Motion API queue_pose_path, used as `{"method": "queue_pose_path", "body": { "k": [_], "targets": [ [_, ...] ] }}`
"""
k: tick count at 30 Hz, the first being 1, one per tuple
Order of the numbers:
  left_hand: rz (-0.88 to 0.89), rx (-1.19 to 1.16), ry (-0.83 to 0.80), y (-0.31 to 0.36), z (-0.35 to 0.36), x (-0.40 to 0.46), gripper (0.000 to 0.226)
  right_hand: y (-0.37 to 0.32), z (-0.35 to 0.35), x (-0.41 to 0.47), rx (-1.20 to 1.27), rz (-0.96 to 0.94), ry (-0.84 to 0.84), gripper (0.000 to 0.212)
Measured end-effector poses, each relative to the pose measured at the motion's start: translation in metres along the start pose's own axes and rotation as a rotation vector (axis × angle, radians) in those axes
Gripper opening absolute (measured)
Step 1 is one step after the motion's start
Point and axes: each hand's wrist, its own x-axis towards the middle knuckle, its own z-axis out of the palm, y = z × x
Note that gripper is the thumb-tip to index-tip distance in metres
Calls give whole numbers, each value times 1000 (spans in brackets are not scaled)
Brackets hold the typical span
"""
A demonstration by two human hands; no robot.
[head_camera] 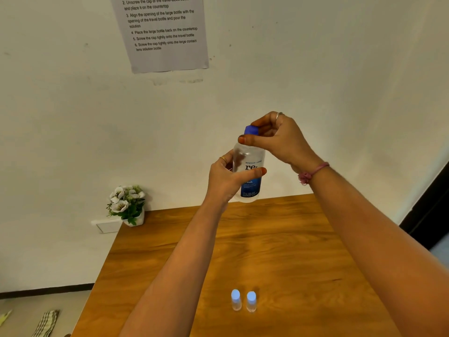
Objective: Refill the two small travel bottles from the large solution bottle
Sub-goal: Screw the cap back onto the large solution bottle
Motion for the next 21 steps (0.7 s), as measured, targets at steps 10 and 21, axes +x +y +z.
{"method": "queue_pose_path", "body": {
  "k": [10, 21],
  "targets": [
    [-5, -18, -19, -6, -6, 1, 61, 3, -16, 3, 71, -1, -450, 47],
    [7, 2, -25, -8, -8, 0, 56, 13, 23, -9, 209, 108, 22, 40]
  ]
}}
